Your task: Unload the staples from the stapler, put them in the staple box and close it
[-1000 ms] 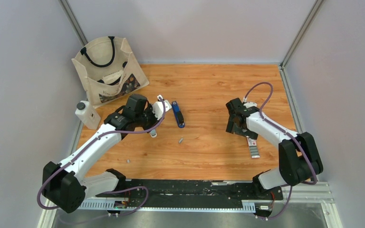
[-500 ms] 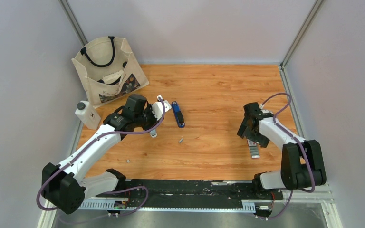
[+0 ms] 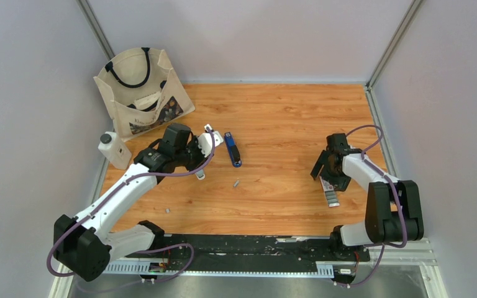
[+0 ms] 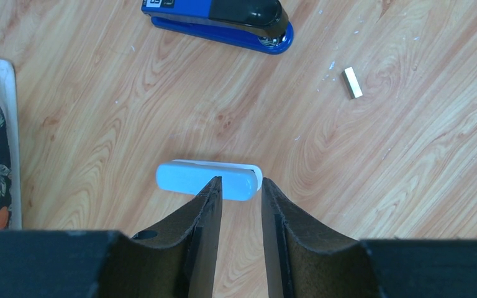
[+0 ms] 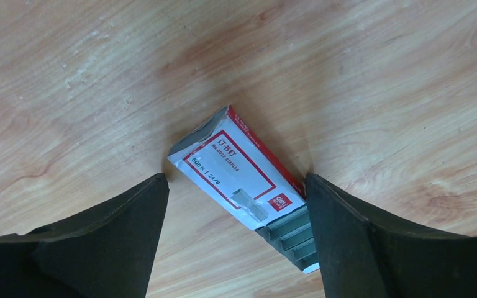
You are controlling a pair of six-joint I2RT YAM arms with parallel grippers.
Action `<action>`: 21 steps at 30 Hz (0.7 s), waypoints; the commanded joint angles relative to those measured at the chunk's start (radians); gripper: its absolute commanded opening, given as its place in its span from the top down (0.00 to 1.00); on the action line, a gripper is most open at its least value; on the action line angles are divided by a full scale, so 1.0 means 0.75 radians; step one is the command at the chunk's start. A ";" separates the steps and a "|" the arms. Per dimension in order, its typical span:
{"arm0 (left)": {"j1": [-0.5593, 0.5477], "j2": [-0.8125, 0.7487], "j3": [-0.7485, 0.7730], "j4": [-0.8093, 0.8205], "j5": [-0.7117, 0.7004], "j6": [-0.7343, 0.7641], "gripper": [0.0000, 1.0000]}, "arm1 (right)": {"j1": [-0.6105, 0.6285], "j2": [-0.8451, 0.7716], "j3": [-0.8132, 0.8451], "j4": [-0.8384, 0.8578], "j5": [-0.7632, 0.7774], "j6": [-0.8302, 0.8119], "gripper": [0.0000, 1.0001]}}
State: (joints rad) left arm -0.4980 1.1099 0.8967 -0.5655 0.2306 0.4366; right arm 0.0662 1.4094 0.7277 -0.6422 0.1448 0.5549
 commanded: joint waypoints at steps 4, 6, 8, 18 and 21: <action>-0.005 -0.069 0.038 -0.015 -0.013 0.025 0.60 | -0.006 0.033 -0.011 0.118 -0.171 -0.016 0.28; -0.005 -0.073 0.040 -0.017 -0.021 0.029 0.60 | 0.010 0.009 -0.021 0.118 -0.171 -0.022 0.29; -0.007 -0.073 0.044 -0.019 -0.021 0.023 0.60 | 0.049 -0.002 -0.025 0.114 -0.171 -0.032 0.32; -0.005 -0.083 0.058 -0.035 -0.044 0.023 0.60 | 0.433 0.088 0.016 0.102 -0.211 -0.057 0.36; -0.007 -0.095 0.054 -0.040 -0.060 0.033 0.60 | 0.582 0.119 0.042 0.118 -0.205 -0.059 0.36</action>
State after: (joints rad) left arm -0.4980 1.0718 0.8974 -0.5854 0.1989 0.4370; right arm 0.3843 1.4441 0.7536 -0.5823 0.0601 0.5060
